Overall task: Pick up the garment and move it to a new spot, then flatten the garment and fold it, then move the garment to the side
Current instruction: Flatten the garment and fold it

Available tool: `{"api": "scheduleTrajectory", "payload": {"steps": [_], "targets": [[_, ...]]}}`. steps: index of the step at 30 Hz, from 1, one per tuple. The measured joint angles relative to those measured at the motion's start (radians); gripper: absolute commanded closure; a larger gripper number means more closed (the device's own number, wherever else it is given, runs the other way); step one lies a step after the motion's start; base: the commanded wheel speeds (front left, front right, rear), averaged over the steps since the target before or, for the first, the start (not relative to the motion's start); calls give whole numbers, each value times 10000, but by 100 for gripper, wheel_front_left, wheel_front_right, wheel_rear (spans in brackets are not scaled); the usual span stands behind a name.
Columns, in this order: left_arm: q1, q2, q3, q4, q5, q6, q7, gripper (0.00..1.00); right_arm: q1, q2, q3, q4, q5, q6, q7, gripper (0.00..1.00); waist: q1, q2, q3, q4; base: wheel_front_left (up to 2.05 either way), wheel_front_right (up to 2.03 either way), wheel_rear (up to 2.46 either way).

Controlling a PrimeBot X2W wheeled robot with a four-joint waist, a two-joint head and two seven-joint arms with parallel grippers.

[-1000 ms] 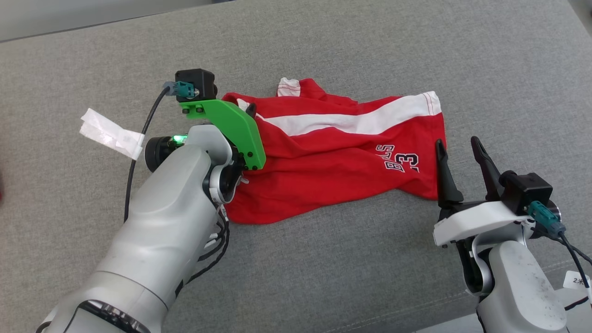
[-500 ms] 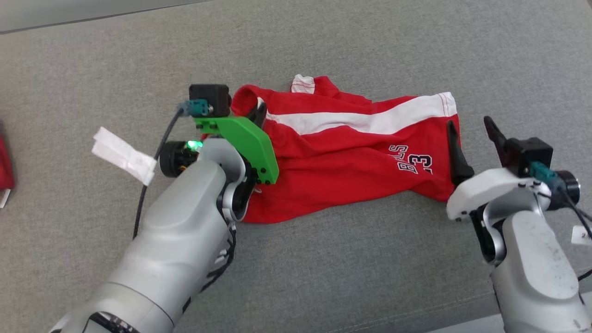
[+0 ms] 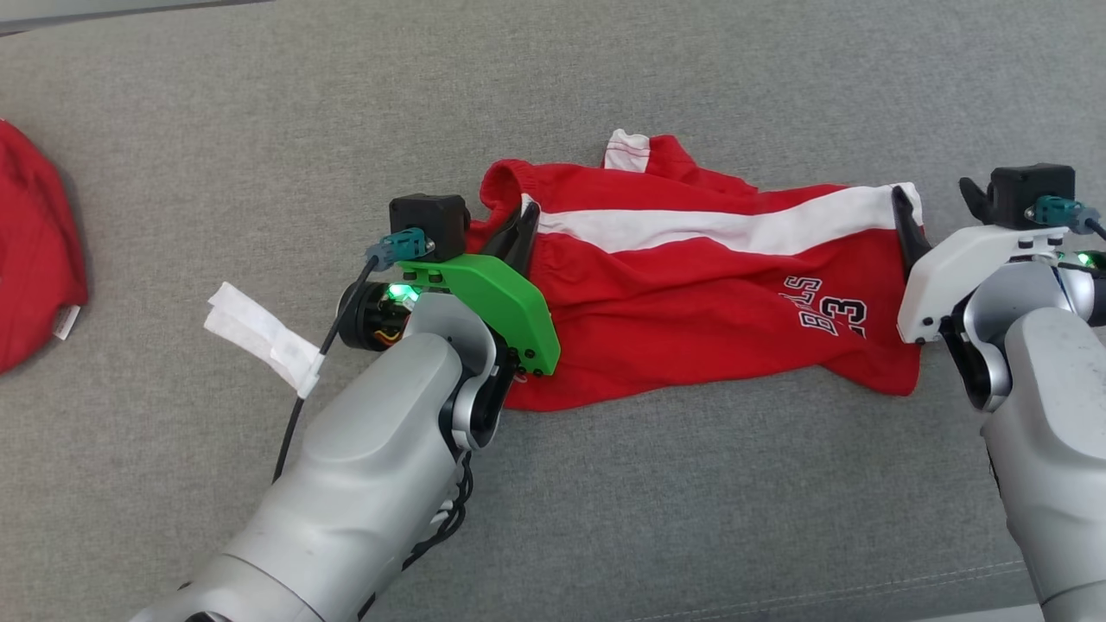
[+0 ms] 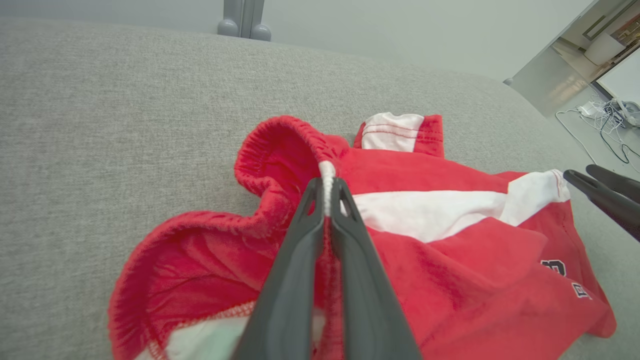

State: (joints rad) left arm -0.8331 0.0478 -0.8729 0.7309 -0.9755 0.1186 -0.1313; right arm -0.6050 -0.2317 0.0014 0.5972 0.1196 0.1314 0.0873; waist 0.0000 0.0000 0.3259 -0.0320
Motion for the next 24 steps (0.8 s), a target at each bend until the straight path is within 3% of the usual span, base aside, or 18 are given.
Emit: {"api": "scheduleTrajectory", "payload": {"steps": [7,8,9,10,11,12,14,24], "targets": [[-1,4,-54,-82,0,48,-36,100,-626,-171,640,940,320,0,523,0,0,0,94,214,0,0,0],[-1,2,-58,-81,0,48,-56,100,-674,-198,729,1026,424,0,579,10,0,0,86,218,0,0,0],[-1,2,-59,-81,-2,48,-79,100,-708,-217,821,1085,520,0,619,50,0,0,78,219,0,0,0],[-1,0,-61,-81,-2,48,-81,100,-739,-238,913,1133,625,0,625,53,0,0,66,218,0,0,0],[-1,2,-63,-77,-2,48,-92,100,-773,-267,1012,1183,706,0,671,69,0,0,54,216,0,0,0],[-1,0,-63,-75,-2,48,-100,100,-787,-297,1076,1218,752,0,696,74,0,0,47,215,0,0,0],[-2,2,-71,-65,-4,48,-104,100,-816,-362,1206,1325,905,0,696,100,0,0,41,210,0,0,0],[-3,174,52,-90,-86,15,-428,100,-943,-456,1494,1465,1254,0,-81,100,0,0,-178,133,0,0,0]]}}
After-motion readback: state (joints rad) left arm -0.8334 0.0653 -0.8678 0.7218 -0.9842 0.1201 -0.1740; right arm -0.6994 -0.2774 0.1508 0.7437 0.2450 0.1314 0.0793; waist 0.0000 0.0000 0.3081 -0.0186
